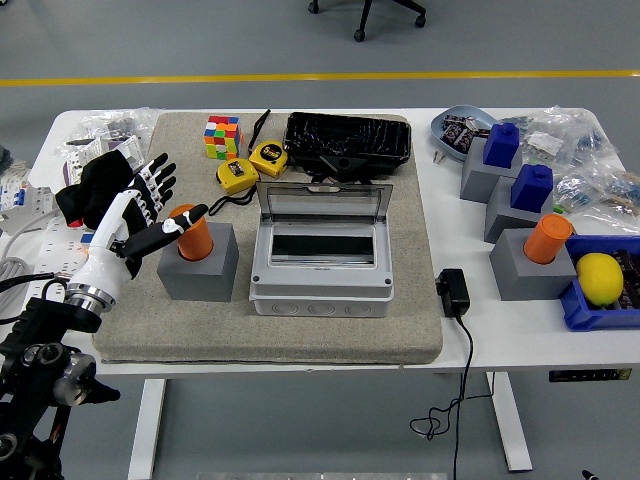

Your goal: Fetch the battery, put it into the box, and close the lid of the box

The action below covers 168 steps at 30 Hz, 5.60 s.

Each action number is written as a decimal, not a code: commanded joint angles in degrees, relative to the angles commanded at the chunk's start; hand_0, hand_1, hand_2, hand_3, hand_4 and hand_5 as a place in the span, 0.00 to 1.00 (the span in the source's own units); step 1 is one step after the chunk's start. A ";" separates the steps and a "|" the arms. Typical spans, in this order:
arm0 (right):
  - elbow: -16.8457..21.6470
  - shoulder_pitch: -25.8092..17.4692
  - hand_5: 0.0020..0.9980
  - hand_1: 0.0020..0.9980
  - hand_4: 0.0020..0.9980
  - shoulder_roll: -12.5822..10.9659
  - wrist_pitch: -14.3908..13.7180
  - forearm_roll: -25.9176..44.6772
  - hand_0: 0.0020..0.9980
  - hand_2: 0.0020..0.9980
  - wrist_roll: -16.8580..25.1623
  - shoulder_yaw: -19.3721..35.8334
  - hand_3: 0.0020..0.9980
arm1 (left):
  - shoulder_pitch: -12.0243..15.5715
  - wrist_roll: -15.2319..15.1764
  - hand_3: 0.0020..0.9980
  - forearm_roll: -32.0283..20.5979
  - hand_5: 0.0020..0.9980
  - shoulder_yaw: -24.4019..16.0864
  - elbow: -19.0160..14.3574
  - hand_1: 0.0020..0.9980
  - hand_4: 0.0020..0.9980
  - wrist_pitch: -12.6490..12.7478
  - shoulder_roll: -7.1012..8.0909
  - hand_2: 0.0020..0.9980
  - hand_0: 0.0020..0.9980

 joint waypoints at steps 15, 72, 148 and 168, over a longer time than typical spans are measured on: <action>0.08 0.02 0.94 0.69 1.00 -0.14 0.12 0.25 0.75 0.71 0.11 -0.55 0.75 | -0.25 -0.24 1.00 1.42 0.21 1.16 1.52 1.00 1.00 0.55 -0.66 1.00 1.00; -0.08 0.21 0.97 0.70 1.00 -0.17 0.09 0.93 0.75 0.71 0.14 -1.18 0.75 | -4.80 -1.92 0.71 -7.93 0.00 8.37 7.10 0.79 1.00 6.53 -1.56 0.70 0.70; -0.01 0.28 1.00 0.70 1.00 -0.28 0.21 1.29 0.75 0.71 0.14 -1.66 0.75 | -8.95 -5.43 0.00 5.70 0.24 16.32 -1.41 0.00 1.00 20.29 -0.34 0.00 0.04; -0.05 0.42 1.00 0.70 1.00 -0.35 0.24 1.46 0.75 0.71 0.04 -1.91 0.75 | -14.54 -5.11 0.00 21.69 0.42 38.19 -7.63 0.00 1.00 23.80 4.17 0.00 0.04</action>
